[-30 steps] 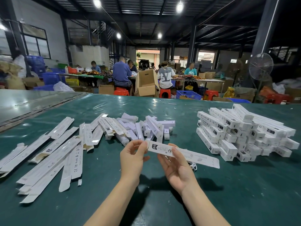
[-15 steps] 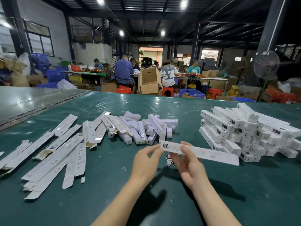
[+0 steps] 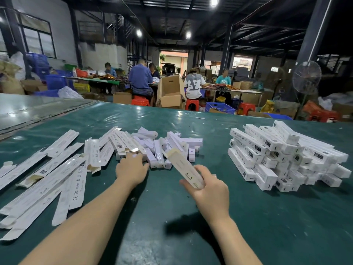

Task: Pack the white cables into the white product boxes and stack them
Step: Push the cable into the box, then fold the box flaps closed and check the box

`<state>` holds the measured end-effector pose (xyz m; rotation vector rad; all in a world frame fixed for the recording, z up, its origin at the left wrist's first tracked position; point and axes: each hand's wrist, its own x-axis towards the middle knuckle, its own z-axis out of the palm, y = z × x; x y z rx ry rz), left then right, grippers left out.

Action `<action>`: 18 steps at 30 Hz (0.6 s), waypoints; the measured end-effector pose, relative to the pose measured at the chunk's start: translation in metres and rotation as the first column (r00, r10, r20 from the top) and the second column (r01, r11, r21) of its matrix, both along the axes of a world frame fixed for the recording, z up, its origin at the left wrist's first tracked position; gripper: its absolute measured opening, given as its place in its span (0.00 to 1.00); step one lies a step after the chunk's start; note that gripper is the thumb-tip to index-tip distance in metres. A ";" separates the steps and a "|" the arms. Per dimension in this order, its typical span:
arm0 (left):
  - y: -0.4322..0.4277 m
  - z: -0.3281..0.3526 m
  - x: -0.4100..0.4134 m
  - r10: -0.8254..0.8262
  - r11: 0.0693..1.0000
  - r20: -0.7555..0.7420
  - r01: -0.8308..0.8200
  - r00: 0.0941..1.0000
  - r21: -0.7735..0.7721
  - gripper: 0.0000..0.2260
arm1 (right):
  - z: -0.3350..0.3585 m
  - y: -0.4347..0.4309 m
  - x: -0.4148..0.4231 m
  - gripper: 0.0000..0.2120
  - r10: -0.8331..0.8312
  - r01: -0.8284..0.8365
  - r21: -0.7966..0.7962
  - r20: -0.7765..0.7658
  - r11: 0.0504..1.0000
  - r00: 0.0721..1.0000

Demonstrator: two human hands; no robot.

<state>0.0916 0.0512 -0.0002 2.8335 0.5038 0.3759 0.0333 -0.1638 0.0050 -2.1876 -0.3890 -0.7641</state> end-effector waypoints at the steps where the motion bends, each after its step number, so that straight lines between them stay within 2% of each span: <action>1: 0.001 0.000 -0.001 0.018 0.998 0.067 -0.014 0.998 -0.067 0.12 | -0.001 -0.001 0.001 0.17 -0.034 0.035 -0.032 0.015 0.999 0.999; 3: 0.004 -0.001 -0.008 0.086 0.969 0.205 -0.033 0.975 -0.245 0.07 | 0.000 -0.001 0.001 0.19 -0.089 0.088 -0.100 -0.002 0.991 0.996; 5: 0.006 0.001 -0.020 0.248 0.837 0.332 -0.028 0.910 -0.547 0.05 | 0.001 -0.002 0.002 0.22 -0.126 0.115 -0.189 -0.049 0.975 0.991; 7: 0.009 0.006 -0.036 0.467 0.610 0.392 0.032 0.793 -0.792 0.09 | 0.000 -0.001 0.002 0.22 -0.150 0.125 -0.248 -0.083 0.961 0.985; 8: 0.012 0.009 -0.044 0.545 0.481 0.405 0.122 0.734 -0.868 0.10 | 0.000 -0.001 0.002 0.23 -0.156 0.125 -0.277 -0.095 0.953 0.983; 9: 0.016 0.012 -0.053 0.595 0.342 0.425 0.264 0.682 -0.902 0.08 | 0.000 0.000 0.001 0.24 -0.157 0.120 -0.303 -0.103 0.946 0.982; 11: 0.021 0.021 -0.070 0.627 0.082 0.447 0.516 0.638 -0.853 0.05 | 0.000 0.000 0.000 0.24 -0.141 0.093 -0.327 -0.124 0.940 0.982; 12: 0.024 0.024 -0.077 0.600 0.033 0.472 0.569 0.646 -0.822 0.06 | 0.000 0.001 -0.001 0.24 -0.127 0.073 -0.330 -0.143 0.941 0.982; 15: 0.023 0.026 -0.089 0.449 0.116 0.548 0.562 0.706 -0.819 0.06 | 0.002 0.001 -0.002 0.23 -0.104 0.035 -0.369 -0.168 0.929 0.980; 18: 0.018 0.025 -0.094 0.351 0.154 0.597 0.584 0.722 -0.797 0.06 | 0.003 0.001 -0.003 0.22 -0.093 0.004 -0.449 -0.176 0.894 0.980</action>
